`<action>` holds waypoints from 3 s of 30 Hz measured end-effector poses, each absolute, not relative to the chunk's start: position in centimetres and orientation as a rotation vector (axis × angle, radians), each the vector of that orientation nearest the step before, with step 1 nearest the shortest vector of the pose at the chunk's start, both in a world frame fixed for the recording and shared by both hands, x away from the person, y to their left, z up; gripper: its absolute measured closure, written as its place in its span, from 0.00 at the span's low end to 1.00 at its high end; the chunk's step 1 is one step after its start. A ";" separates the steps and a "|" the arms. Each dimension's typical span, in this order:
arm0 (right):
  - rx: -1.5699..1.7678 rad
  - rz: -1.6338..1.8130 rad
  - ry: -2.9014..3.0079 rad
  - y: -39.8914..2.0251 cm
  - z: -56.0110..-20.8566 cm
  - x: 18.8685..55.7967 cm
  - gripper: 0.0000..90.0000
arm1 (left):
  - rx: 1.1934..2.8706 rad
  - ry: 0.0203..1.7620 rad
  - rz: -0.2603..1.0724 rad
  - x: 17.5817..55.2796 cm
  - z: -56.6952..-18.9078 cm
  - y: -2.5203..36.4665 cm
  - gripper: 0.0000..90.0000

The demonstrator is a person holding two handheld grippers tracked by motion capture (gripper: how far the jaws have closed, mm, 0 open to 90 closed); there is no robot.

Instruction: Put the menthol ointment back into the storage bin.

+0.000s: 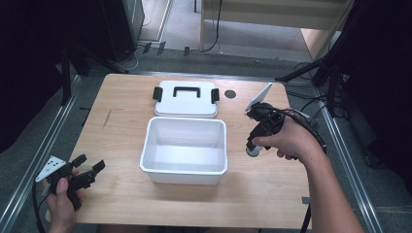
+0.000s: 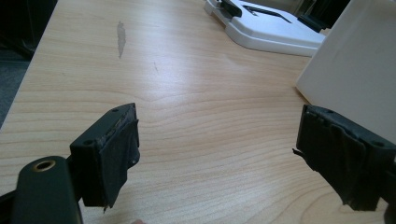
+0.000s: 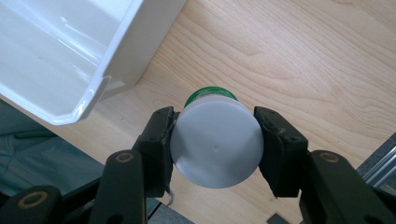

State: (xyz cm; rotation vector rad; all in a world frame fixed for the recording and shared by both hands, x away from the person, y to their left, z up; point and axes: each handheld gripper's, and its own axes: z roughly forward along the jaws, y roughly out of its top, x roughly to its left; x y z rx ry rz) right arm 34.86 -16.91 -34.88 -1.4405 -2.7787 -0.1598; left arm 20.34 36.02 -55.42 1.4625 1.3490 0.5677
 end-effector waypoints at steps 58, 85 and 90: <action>-1.205 -0.198 -2.884 -6.8 -32.6 35.9 0.57 | 1.506 1.335 0.596 20.4 -55.3 35.6 0.16; -1.092 -0.185 -2.890 -5.5 -36.8 35.7 0.57 | 1.507 1.337 0.592 20.5 -55.3 35.6 0.16; -1.034 -0.199 -2.907 -5.3 -37.7 35.5 0.57 | 1.505 1.338 0.594 20.5 -55.3 35.5 0.16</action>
